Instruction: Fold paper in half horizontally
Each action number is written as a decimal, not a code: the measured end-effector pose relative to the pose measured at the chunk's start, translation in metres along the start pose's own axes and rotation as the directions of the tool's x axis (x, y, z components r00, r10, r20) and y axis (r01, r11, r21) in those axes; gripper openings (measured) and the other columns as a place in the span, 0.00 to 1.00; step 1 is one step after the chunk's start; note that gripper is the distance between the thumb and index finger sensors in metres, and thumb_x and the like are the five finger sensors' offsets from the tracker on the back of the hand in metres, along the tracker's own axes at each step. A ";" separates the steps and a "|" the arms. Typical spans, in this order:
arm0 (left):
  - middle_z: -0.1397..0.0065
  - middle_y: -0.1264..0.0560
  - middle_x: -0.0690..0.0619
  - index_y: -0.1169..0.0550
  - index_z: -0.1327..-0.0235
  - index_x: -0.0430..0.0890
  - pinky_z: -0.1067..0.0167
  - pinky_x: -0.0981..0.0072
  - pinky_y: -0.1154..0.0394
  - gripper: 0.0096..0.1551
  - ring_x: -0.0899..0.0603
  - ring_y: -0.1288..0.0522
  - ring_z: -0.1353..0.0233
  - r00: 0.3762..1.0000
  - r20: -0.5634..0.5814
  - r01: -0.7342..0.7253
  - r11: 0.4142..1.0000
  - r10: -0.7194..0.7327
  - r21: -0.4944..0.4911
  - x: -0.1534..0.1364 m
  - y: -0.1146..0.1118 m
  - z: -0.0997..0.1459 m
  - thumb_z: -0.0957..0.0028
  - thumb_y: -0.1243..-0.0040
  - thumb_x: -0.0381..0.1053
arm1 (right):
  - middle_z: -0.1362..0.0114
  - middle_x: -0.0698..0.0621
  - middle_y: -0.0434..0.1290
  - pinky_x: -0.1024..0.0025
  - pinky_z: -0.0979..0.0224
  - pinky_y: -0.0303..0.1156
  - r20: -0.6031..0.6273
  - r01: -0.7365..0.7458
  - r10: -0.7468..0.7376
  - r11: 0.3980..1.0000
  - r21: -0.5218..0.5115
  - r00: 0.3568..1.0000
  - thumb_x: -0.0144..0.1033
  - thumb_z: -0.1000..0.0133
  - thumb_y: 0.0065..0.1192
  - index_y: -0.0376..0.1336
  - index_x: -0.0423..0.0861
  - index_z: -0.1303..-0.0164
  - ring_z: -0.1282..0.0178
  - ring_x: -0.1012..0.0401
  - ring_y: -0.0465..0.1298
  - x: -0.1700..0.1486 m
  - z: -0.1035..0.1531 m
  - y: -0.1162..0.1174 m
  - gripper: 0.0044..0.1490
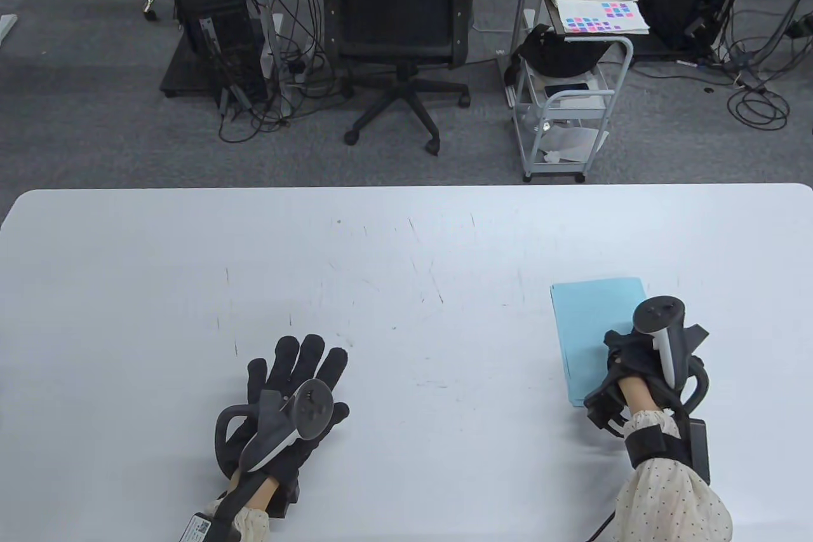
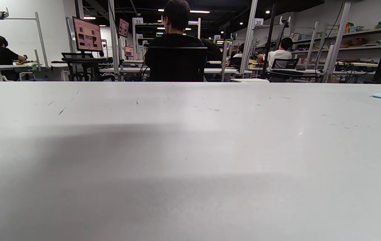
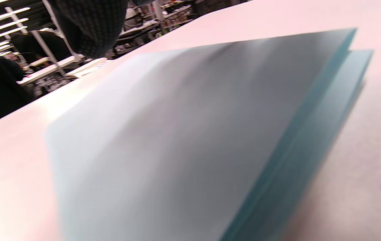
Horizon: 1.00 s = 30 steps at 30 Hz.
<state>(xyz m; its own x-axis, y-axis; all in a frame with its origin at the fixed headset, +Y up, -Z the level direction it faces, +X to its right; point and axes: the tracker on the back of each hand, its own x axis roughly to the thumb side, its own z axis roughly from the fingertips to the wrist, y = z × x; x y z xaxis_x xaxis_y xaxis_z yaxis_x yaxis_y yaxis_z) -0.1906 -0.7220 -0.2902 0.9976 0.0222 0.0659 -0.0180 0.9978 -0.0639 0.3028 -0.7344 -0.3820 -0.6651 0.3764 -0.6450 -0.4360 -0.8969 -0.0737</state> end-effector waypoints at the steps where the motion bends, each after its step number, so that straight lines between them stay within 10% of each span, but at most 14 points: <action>1: 0.13 0.60 0.70 0.54 0.29 0.79 0.15 0.38 0.56 0.46 0.48 0.61 0.11 1.000 0.003 0.002 1.000 -0.002 -0.001 0.001 0.000 0.000 0.61 0.51 0.73 | 0.12 0.47 0.39 0.32 0.22 0.32 0.042 -0.004 0.004 1.000 0.003 0.999 0.46 0.47 0.63 0.41 0.53 0.19 0.16 0.41 0.32 0.007 0.008 -0.001 0.51; 18: 0.13 0.60 0.70 0.55 0.29 0.80 0.15 0.38 0.57 0.46 0.48 0.62 0.11 0.999 0.022 0.023 1.000 -0.023 0.000 0.007 -0.002 0.001 0.61 0.51 0.73 | 0.11 0.48 0.38 0.30 0.23 0.28 0.536 -0.092 0.024 0.991 0.102 0.844 0.51 0.46 0.58 0.43 0.56 0.18 0.16 0.41 0.31 0.060 0.128 0.041 0.47; 30: 0.14 0.66 0.70 0.59 0.30 0.79 0.16 0.36 0.60 0.48 0.48 0.66 0.11 0.998 0.006 0.067 0.998 -0.067 0.011 0.007 -0.006 0.001 0.61 0.52 0.73 | 0.11 0.52 0.34 0.30 0.25 0.23 0.723 -0.229 0.191 0.972 -0.046 0.664 0.58 0.48 0.57 0.40 0.65 0.20 0.16 0.43 0.26 0.061 0.165 0.074 0.49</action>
<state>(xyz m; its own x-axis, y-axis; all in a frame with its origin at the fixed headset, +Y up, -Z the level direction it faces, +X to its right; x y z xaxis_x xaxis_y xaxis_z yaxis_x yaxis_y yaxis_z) -0.1840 -0.7281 -0.2886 0.9961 -0.0445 0.0759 0.0482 0.9977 -0.0485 0.1304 -0.7393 -0.3013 -0.9630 0.2468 0.1081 -0.2438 -0.9690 0.0408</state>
